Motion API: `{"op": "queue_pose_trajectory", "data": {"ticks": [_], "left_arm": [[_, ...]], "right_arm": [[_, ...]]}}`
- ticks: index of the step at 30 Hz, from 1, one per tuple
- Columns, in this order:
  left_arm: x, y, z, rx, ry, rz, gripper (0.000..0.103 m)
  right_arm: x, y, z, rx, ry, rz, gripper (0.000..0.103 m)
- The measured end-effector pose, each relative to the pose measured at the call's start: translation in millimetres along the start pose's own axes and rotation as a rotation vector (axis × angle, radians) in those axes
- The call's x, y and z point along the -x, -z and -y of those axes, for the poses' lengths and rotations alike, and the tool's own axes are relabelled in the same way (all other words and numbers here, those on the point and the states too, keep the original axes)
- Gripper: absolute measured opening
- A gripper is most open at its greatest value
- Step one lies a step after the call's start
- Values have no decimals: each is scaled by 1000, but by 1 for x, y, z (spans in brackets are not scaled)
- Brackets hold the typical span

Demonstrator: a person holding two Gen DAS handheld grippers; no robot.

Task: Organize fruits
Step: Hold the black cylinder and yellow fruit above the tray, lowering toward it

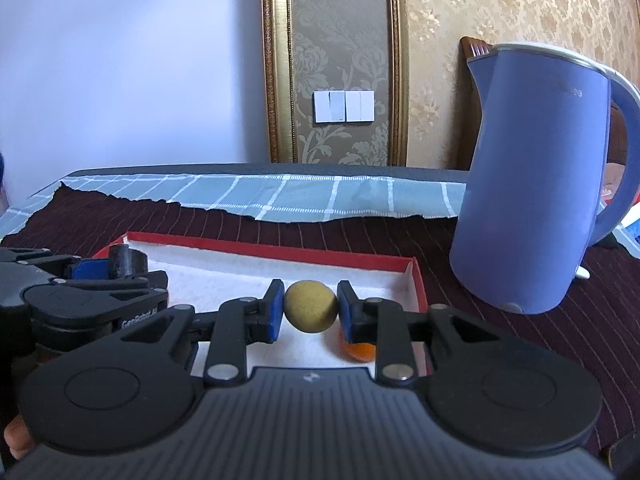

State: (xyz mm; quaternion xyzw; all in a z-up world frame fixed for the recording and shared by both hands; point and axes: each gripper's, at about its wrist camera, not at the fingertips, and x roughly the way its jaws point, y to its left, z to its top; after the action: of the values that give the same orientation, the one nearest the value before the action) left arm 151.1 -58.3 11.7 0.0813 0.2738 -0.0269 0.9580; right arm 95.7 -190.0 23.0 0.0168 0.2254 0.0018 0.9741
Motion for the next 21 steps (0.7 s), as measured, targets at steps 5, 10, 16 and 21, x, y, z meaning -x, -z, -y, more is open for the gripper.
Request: {"op": "queue_pose_trajectory", "data": {"ticks": [5, 10, 16, 21], "left_arm": [[-3, -1, 0, -4, -2, 0, 39], [-7, -4, 1, -11, -5, 2, 39], [-12, -9, 1, -12, -9, 10, 39], [-16, -11, 4, -22, -13, 8, 39]], "right_arm": [[-9, -2, 2, 1, 3, -4, 26], [-16, -2, 3, 8, 6, -9, 26], [-22, -4, 7, 6, 11, -6, 26], [-27, -4, 10, -1, 10, -9, 26]]}}
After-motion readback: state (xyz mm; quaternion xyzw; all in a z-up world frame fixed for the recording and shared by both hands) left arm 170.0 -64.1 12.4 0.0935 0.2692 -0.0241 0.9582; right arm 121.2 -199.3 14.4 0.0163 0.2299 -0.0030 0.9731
